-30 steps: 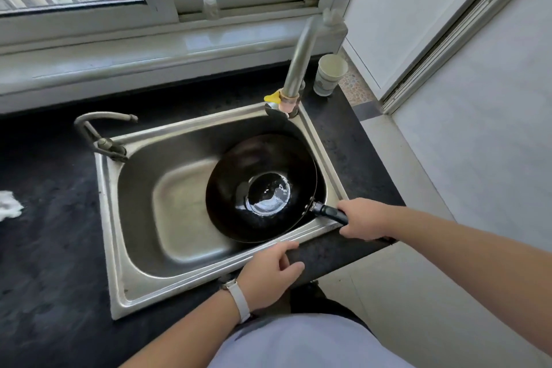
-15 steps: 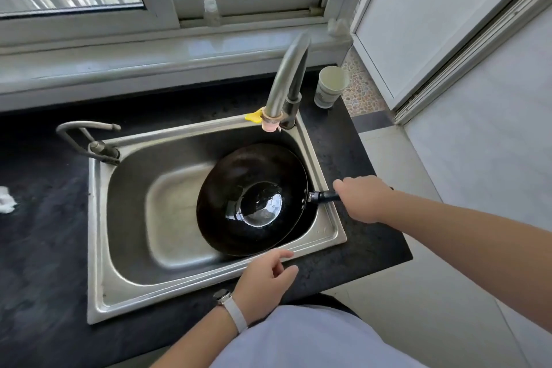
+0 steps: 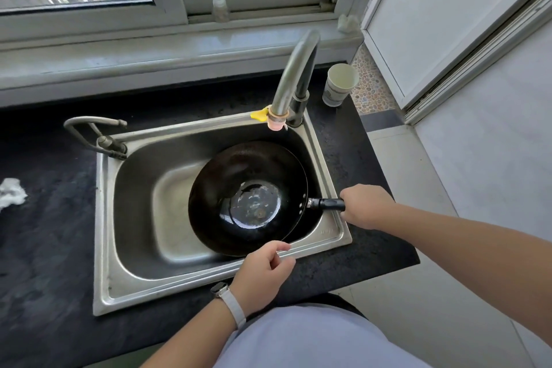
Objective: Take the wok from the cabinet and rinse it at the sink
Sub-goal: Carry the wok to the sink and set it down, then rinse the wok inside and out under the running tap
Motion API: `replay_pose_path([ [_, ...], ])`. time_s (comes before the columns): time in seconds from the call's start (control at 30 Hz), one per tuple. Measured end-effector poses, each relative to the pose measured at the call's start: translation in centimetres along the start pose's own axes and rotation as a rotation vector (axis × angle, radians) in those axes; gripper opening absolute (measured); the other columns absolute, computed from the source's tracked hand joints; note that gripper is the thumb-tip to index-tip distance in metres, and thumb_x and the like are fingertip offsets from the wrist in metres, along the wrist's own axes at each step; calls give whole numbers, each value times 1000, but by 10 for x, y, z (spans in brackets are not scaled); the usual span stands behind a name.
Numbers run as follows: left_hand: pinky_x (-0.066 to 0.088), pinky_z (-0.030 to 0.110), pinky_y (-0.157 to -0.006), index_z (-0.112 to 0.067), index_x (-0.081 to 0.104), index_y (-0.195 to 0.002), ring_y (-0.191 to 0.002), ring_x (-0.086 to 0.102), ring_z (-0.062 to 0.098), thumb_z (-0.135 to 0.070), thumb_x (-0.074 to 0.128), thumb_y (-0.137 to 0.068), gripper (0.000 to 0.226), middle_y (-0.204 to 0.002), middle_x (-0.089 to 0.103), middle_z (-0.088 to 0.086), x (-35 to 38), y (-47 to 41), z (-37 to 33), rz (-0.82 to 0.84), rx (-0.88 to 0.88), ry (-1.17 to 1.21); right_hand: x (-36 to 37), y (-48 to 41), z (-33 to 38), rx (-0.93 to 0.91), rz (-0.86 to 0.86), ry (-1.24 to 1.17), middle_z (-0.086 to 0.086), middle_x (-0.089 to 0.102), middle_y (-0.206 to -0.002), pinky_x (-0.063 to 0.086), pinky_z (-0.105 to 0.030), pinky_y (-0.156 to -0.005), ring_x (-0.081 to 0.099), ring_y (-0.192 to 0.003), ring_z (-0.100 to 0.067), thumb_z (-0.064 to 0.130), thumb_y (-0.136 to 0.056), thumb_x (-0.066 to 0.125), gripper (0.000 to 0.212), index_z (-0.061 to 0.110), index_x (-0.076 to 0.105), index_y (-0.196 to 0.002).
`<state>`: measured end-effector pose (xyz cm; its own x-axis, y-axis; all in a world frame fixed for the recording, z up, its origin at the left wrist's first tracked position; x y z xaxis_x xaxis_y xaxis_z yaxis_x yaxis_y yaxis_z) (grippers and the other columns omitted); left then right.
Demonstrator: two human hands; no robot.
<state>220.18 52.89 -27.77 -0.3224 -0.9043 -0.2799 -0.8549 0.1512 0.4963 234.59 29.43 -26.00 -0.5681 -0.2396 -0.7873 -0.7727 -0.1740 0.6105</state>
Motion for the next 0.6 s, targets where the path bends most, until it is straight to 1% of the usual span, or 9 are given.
replay_pose_path([
  [0.07, 48, 22, -63, -34, 62, -108, -59, 50, 0, -30, 61, -92, 16, -64, 53, -10, -1, 4, -2, -18, 6, 10, 3, 5, -6, 3, -7, -45, 6, 56, -70, 38, -29, -53, 53, -59, -16, 37, -84, 57, 12, 27, 55, -80],
  [0.2, 46, 17, -62, -40, 63, -102, -61, 52, 1, -22, 64, -92, 20, -63, 55, -13, -4, 9, -17, -72, 49, 40, 4, 20, -23, 29, -26, -86, 7, 54, -68, 39, -29, -55, 55, -62, -17, 41, -85, 57, 18, 27, 50, -76],
  [0.27, 46, 16, -62, -38, 63, -102, -61, 52, 1, -20, 64, -92, 21, -64, 56, -10, -6, 10, -32, -85, 75, 56, 0, 27, -32, 27, -44, -107, 7, 55, -68, 36, -29, -53, 55, -63, -17, 44, -85, 57, 23, 27, 47, -73],
  [0.33, 46, 15, -63, -34, 65, -104, -61, 53, 2, -18, 64, -92, 20, -63, 56, -8, -8, 10, -48, -96, 98, 79, -3, 34, -40, 22, -46, -158, 6, 56, -68, 35, -29, -52, 56, -63, -15, 52, -85, 57, 32, 27, 46, -69],
  [0.4, 45, 15, -62, -32, 66, -105, -60, 53, 1, -17, 65, -92, 20, -62, 56, -9, -9, 8, -65, -112, 123, 79, -2, 41, -45, 15, -57, -229, 6, 56, -64, 35, -28, -51, 55, -60, -12, 67, -84, 55, 44, 27, 49, -68],
  [0.47, 46, 17, -62, -31, 67, -105, -60, 52, 4, -16, 65, -92, 20, -61, 55, -9, -13, 6, -81, -129, 158, 77, 3, 48, -49, 9, -70, -275, 6, 55, -63, 34, -27, -51, 54, -59, -11, 76, -81, 51, 53, 26, 50, -67],
  [0.53, 46, 18, -60, -30, 67, -107, -59, 51, 6, -17, 64, -92, 20, -62, 55, -5, -17, 5, -96, -144, 192, 66, 12, 55, -55, 10, -70, -320, 5, 55, -62, 33, -27, -50, 52, -57, -11, 77, -82, 50, 53, 26, 48, -66],
  [0.6, 46, 17, -58, -31, 67, -107, -58, 52, 6, -18, 63, -92, 20, -65, 57, 2, -20, 6, -110, -156, 213, 46, 20, 59, -62, 6, -61, -351, 5, 53, -61, 32, -26, -50, 51, -56, -10, 75, -83, 51, 52, 26, 48, -66],
])
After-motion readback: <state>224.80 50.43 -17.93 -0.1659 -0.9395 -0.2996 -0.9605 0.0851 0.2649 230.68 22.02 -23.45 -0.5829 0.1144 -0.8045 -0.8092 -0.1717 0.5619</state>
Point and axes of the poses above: each hand's wrist, its own y-axis away from the middle knuckle, its own x-axis out of the palm, z = x × y, the point moved 1 cm from there along -y, towards the middle knuckle
